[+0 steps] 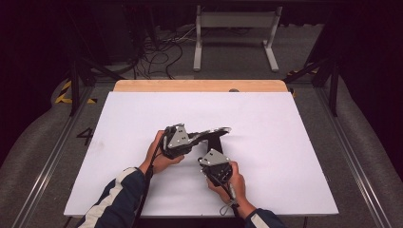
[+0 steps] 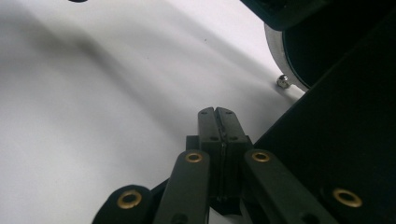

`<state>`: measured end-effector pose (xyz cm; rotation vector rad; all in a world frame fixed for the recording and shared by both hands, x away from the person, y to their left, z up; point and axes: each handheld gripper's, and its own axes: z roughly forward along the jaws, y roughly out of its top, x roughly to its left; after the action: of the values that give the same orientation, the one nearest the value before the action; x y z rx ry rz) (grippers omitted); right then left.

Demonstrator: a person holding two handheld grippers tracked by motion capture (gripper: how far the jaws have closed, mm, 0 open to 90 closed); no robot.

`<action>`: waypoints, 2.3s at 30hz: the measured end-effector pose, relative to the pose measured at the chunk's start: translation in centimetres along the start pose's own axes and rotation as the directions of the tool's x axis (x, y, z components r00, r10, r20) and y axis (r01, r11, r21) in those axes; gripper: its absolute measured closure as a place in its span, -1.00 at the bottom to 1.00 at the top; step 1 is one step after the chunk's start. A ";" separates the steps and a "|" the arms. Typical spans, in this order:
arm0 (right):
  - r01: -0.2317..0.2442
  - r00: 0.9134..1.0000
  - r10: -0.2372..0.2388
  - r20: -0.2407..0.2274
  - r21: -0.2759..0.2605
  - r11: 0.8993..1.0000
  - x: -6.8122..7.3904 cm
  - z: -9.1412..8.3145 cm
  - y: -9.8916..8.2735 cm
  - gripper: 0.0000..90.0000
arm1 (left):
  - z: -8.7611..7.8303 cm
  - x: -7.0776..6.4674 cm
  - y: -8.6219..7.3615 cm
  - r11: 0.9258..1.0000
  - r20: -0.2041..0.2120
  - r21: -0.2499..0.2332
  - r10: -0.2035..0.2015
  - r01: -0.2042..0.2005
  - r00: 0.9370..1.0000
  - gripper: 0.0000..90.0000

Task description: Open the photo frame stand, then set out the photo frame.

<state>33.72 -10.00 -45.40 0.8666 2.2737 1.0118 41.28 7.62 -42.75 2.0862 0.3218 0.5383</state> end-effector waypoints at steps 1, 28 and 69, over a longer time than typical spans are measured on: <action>-0.002 1.000 0.002 -0.001 0.000 1.000 0.0 0.0 0.0 1.00 | 0.0 0.0 0.0 1.000 0.002 -0.004 -0.004 0.004 1.000 0.68; -0.035 0.999 0.035 -0.012 -0.014 0.999 -0.3 -0.7 -0.6 1.00 | 1.1 0.0 -0.6 0.998 0.010 0.058 -0.013 0.012 1.000 0.72; -0.085 0.996 0.084 -0.031 -0.007 0.996 -1.6 -1.7 -1.3 1.00 | 0.3 -0.8 -0.3 0.999 0.002 0.035 0.006 -0.006 1.000 0.74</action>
<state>33.28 -12.60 -45.12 0.9569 2.2735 1.0779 40.73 7.21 -43.34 2.1221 0.3264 0.5370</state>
